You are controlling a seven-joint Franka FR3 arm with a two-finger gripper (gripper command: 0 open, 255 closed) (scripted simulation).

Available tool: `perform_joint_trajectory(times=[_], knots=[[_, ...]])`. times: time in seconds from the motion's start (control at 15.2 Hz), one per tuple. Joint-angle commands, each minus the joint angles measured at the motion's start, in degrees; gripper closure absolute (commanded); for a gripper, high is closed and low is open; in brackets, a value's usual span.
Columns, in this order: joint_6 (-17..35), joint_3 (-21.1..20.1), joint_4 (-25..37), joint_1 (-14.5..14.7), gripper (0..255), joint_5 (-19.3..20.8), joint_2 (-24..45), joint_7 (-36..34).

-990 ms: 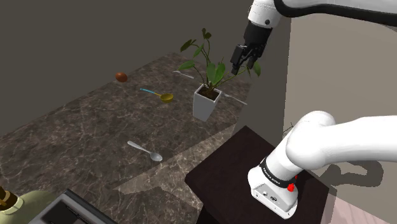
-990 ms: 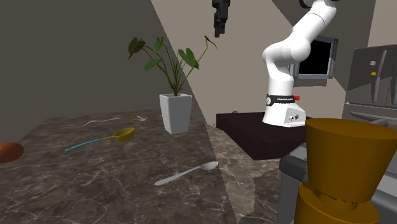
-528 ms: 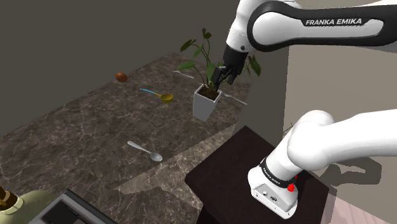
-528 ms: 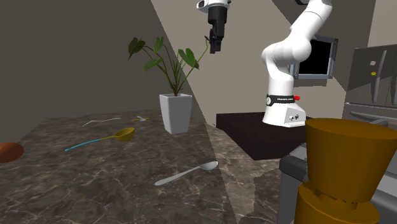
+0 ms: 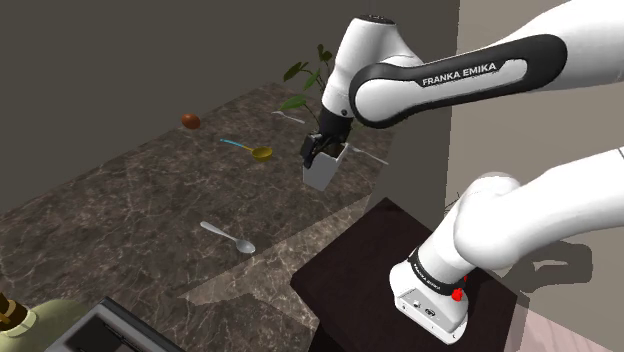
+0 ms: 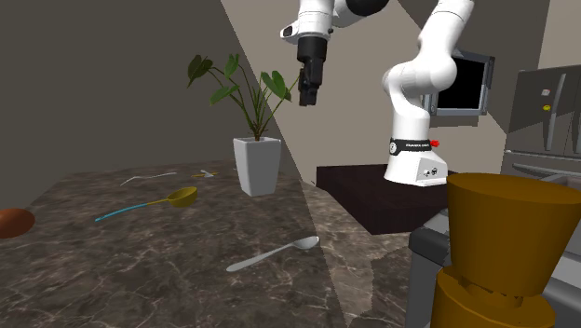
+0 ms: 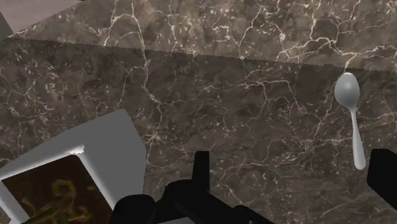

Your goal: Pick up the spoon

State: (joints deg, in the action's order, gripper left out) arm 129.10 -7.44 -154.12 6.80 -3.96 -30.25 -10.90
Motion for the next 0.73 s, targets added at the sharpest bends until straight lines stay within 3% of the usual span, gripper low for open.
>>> perform_joint_trajectory(times=[0.0,0.4,0.66], knots=[[5.28,-1.24,-0.26,0.83,0,-0.77,4.18,-0.9],[19.22,-4.65,1.07,2.33,0,-1.3,17.42,-3.55],[27.48,-6.81,3.77,2.7,0,0.97,27.08,-6.74]])
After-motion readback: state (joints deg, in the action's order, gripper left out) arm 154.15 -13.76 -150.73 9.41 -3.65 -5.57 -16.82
